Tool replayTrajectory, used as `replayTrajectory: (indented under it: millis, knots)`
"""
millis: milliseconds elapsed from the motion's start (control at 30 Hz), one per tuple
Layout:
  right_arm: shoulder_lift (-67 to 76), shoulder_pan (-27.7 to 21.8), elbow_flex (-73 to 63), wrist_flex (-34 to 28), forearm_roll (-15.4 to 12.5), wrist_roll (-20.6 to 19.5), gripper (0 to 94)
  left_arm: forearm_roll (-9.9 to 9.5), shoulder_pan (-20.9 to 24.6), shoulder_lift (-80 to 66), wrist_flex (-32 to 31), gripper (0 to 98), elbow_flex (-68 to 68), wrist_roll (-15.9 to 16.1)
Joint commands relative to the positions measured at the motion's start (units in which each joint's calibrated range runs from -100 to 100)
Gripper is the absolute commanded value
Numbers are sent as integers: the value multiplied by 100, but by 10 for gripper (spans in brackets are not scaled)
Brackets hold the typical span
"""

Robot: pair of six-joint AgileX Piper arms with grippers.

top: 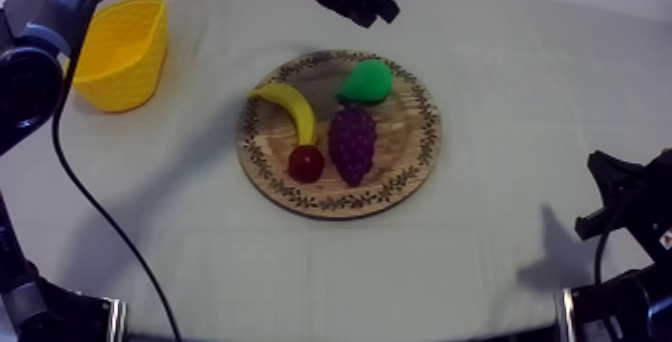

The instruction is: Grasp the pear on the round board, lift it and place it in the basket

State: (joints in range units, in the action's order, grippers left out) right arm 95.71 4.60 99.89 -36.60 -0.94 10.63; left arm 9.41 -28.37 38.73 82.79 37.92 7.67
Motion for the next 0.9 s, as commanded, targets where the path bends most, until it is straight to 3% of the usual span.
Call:
replayTrajectory:
  millis: [0, 167, 300, 467, 867]
  knots:
    - [4, 0, 0, -1, -1, 4, 4, 24, 1, 3, 68, 12, 32, 1184]
    - [4, 0, 0, -1, -1, 4, 4, 69, 31, -21, 75, 34, 41, 1868]
    - [4, 0, 0, -1, -1, 4, 4, 32, 64, -80, 65, 79, -4, 2020]
    - [4, 0, 0, -1, -1, 4, 4, 35, 143, -102, 62, 193, -101, 1993]
    - [4, 0, 0, -1, -1, 4, 4, -68, 193, -104, 303, 577, -369, 1555]
